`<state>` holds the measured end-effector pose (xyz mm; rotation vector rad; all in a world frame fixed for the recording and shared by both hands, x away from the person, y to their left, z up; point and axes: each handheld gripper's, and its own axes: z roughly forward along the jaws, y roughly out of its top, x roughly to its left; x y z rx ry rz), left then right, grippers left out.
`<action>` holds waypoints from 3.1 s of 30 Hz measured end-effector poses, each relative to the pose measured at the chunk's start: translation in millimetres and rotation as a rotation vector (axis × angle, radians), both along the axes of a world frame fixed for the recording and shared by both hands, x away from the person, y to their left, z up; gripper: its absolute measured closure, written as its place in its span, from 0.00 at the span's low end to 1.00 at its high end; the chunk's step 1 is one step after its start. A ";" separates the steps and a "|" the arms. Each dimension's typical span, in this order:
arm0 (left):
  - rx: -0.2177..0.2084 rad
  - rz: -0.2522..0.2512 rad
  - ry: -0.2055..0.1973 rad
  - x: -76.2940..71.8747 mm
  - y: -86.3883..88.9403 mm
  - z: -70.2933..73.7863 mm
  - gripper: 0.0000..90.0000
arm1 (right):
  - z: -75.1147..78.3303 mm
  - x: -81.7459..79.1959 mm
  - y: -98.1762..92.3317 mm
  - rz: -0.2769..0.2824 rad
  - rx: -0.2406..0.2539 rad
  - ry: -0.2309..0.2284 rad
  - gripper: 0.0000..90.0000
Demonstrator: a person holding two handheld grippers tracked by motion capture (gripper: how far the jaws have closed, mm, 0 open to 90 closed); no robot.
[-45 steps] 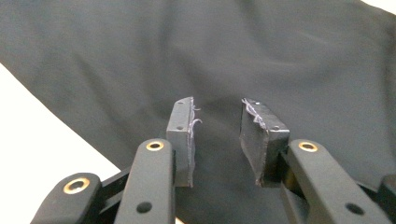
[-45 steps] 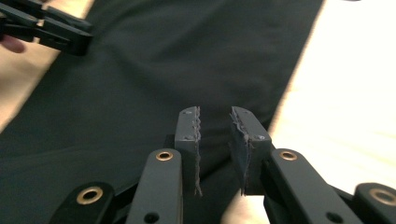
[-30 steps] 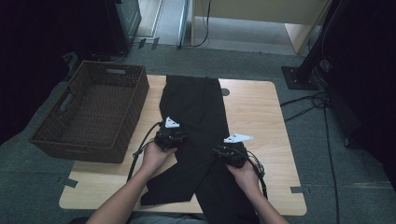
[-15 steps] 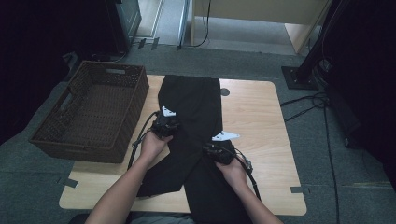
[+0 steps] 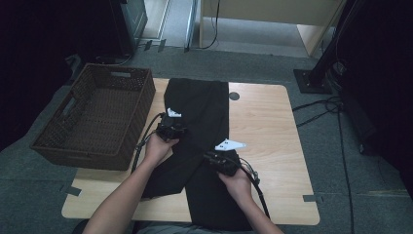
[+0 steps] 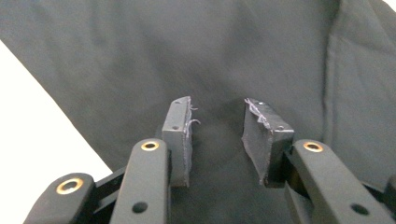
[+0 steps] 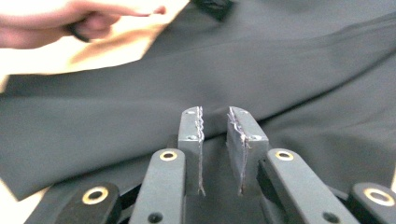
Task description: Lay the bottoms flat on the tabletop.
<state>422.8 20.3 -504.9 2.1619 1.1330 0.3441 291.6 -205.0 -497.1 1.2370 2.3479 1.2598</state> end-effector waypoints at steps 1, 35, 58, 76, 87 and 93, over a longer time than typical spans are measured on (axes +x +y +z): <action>-0.006 0.005 -0.001 -1.1 0.4 -0.3 0.69 | -0.9 -4.3 1.7 0.012 0.005 0.003 0.88; -0.056 -0.011 0.040 11.9 15.4 -0.2 0.66 | 8.9 11.4 52.3 0.069 0.028 -0.046 0.59; -0.014 -0.006 -0.004 10.1 18.5 -1.5 0.70 | -8.0 10.2 46.8 0.130 -0.057 0.029 1.00; -0.034 0.027 0.009 10.1 18.4 -1.4 0.70 | 1.4 5.9 -1.6 0.043 -0.032 0.038 0.78; -0.043 0.029 0.024 11.5 19.0 -0.7 0.69 | -4.1 31.2 55.1 0.009 -0.077 -0.049 0.43; -0.026 0.021 0.020 11.4 17.9 -0.2 0.69 | -20.2 33.9 75.7 0.006 -0.128 -0.039 0.39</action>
